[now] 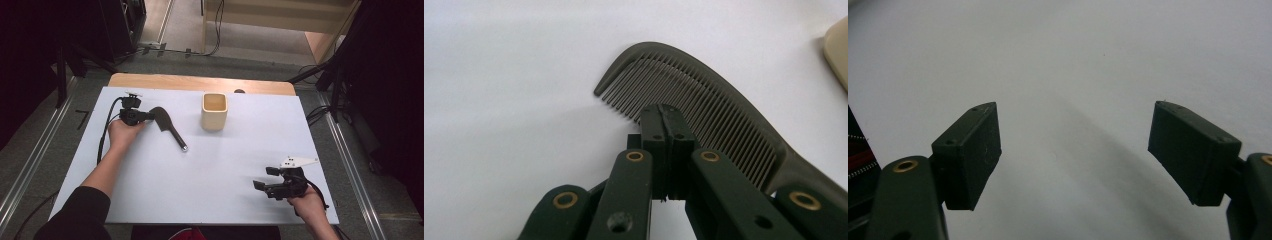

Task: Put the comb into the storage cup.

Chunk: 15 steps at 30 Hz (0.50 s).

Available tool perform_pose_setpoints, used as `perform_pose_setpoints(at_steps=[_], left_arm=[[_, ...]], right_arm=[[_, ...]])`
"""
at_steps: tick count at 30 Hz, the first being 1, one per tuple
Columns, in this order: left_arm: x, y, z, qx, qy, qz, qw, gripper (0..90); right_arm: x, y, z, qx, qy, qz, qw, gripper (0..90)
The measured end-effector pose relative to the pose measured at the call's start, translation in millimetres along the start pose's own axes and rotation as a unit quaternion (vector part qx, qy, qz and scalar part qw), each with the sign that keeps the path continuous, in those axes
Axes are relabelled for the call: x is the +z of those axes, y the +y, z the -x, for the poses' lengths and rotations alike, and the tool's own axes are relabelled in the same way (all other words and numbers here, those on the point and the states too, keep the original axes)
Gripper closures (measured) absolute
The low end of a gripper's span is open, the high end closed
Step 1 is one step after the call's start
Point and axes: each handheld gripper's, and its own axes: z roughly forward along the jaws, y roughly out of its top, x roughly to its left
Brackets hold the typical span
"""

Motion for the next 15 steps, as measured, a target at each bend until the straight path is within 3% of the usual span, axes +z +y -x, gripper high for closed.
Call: perform_pose_setpoints(at_steps=[15], left_arm=[[25.0, 18.9, 22.7, 0.021, -0.015, -0.005, 0.9997, 90.0]], right_arm=[[-0.2, -0.1, 1.0, 0.003, -0.001, 0.001, 1.0000, 19.5]])
